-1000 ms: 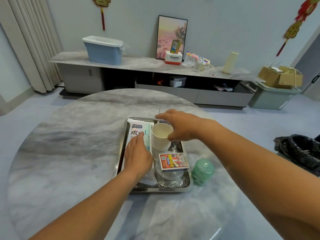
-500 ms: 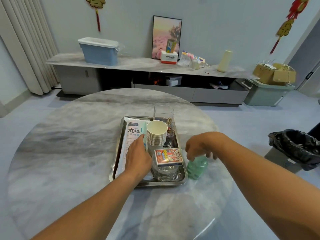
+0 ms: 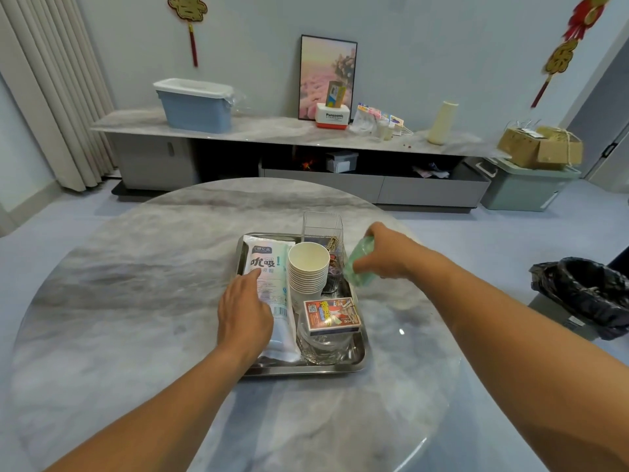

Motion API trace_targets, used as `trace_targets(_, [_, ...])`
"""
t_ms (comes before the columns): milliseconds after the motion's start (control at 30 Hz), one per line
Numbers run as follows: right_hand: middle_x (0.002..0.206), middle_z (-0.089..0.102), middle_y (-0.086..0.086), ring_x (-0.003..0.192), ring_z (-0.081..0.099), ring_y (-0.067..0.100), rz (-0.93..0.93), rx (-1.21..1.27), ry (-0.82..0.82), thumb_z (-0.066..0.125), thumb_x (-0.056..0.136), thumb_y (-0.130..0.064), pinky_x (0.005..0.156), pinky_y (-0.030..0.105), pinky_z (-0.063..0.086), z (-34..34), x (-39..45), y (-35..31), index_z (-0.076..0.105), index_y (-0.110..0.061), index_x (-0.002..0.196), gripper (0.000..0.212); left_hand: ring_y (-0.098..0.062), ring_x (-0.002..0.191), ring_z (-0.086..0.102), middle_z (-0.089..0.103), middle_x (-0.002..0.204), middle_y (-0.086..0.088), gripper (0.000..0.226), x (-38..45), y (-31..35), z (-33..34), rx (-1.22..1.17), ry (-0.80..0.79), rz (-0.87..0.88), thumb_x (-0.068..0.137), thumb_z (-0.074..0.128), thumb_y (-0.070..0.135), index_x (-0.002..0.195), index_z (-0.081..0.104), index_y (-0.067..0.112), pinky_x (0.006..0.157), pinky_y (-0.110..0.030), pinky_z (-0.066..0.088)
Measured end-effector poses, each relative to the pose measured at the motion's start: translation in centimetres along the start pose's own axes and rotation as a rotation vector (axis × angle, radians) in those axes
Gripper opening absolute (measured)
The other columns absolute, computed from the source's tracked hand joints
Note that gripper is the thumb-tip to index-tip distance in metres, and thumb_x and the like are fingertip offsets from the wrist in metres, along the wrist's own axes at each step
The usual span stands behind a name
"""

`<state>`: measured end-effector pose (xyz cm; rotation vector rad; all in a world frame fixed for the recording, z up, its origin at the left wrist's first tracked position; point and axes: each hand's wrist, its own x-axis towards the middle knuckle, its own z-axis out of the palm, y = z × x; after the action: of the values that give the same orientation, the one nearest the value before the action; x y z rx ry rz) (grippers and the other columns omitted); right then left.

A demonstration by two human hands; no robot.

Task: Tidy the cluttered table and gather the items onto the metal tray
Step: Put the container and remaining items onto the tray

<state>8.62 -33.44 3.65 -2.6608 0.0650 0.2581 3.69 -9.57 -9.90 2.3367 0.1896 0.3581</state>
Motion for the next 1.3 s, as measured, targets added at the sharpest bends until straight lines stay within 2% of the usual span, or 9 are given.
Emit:
trace_targets(267, [0.119,0.058,0.002,0.107,0.059,0.024,0.044,0.090,-0.117,0.088,0.074,-0.022,0.094,0.040,0.057,5.2,1.3,-0.6,0.046,-0.020,0.140,0.079,-0.017,0.137,0.046,0.051,0.149,0.008,0.074,0.8,0.5,0.8,-0.164,-0.198,0.042,0.096,0.053,-0.002,0.155,0.032,0.038,0.111,-0.039,0.043])
trace_targets(500, [0.114,0.059,-0.002,0.101,0.061,0.019,0.023,0.095,-0.095,0.088,0.071,-0.035,0.087,0.035,0.056,6.6,2.0,-0.5,0.049,-0.023,0.134,0.075,-0.021,0.128,0.054,0.063,0.135,0.009,0.065,1.2,0.0,1.3,-0.169,-0.225,0.017,0.098,0.054,0.004,0.151,0.037,0.037,0.107,-0.048,0.048])
trace_targets(667, [0.092,0.058,-0.008,0.084,0.061,0.012,0.067,0.213,-0.191,0.083,0.081,-0.034,0.072,0.027,0.053,6.5,2.5,-0.4,0.054,-0.025,0.121,0.050,-0.022,0.130,0.051,0.064,0.135,0.008,0.065,1.2,-0.5,1.2,-0.145,-0.211,0.026,0.098,0.055,0.004,0.152,0.037,0.035,0.109,-0.051,0.046])
trace_targets(767, [0.108,0.059,0.003,0.094,0.062,0.020,0.077,0.212,-0.158,0.072,0.091,-0.031,0.083,0.034,0.055,6.7,2.7,-0.4,0.055,-0.020,0.139,0.053,-0.021,0.137,0.044,0.057,0.143,0.010,0.071,1.0,-0.3,1.1,-0.150,-0.248,0.049,0.097,0.053,-0.001,0.153,0.033,0.039,0.114,-0.050,0.042])
trace_targets(867, [0.134,0.059,0.010,0.111,0.063,0.028,0.069,0.215,-0.119,0.078,0.088,-0.028,0.095,0.041,0.056,6.8,2.5,-0.4,0.053,-0.021,0.145,0.062,-0.021,0.149,0.030,0.040,0.158,0.010,0.082,0.9,0.2,0.9,-0.184,-0.302,0.068,0.096,0.053,-0.006,0.155,0.026,0.043,0.118,-0.047,0.034])
trace_targets(1000, [0.137,0.060,0.011,0.114,0.062,0.028,0.102,0.364,-0.078,0.083,0.084,-0.023,0.097,0.041,0.055,6.9,2.3,0.1,0.058,-0.020,0.141,0.062,-0.014,0.147,0.030,0.031,0.161,0.016,0.096,1.1,0.6,0.6,-0.291,-0.376,0.085,0.091,0.051,-0.008,0.153,0.015,0.055,0.110,-0.030,0.033])
trace_targets(1133, [0.145,0.055,0.012,0.118,0.059,0.029,0.141,0.470,-0.076,0.075,0.092,-0.022,0.082,0.033,0.048,7.4,2.0,0.7,0.056,-0.025,0.144,0.056,-0.014,0.149,0.026,0.024,0.163,0.019,0.098,1.6,0.7,0.7,-0.317,-0.438,0.087,0.091,0.051,-0.006,0.152,0.009,0.058,0.105,-0.026,0.029])
trace_targets(1233, [0.136,0.060,0.010,0.099,0.062,0.019,0.156,0.500,-0.035,0.072,0.094,-0.028,0.066,0.026,0.046,7.8,1.8,1.1,0.052,-0.021,0.145,0.055,-0.019,0.149,0.030,0.029,0.163,0.011,0.095,1.8,0.5,0.4,-0.252,-0.400,0.074,0.092,0.052,-0.006,0.155,0.011,0.053,0.114,-0.036,0.033])
trace_targets(1300, [0.122,0.064,0.007,0.089,0.063,0.015,0.190,0.552,0.034,0.066,0.098,-0.033,0.068,0.029,0.052,8.1,1.3,1.5,0.055,-0.018,0.141,0.047,-0.021,0.145,0.035,0.036,0.160,0.005,0.089,1.7,-0.3,-0.1,-0.168,-0.316,0.053,0.093,0.052,-0.004,0.157,0.015,0.045,0.117,-0.044,0.038])
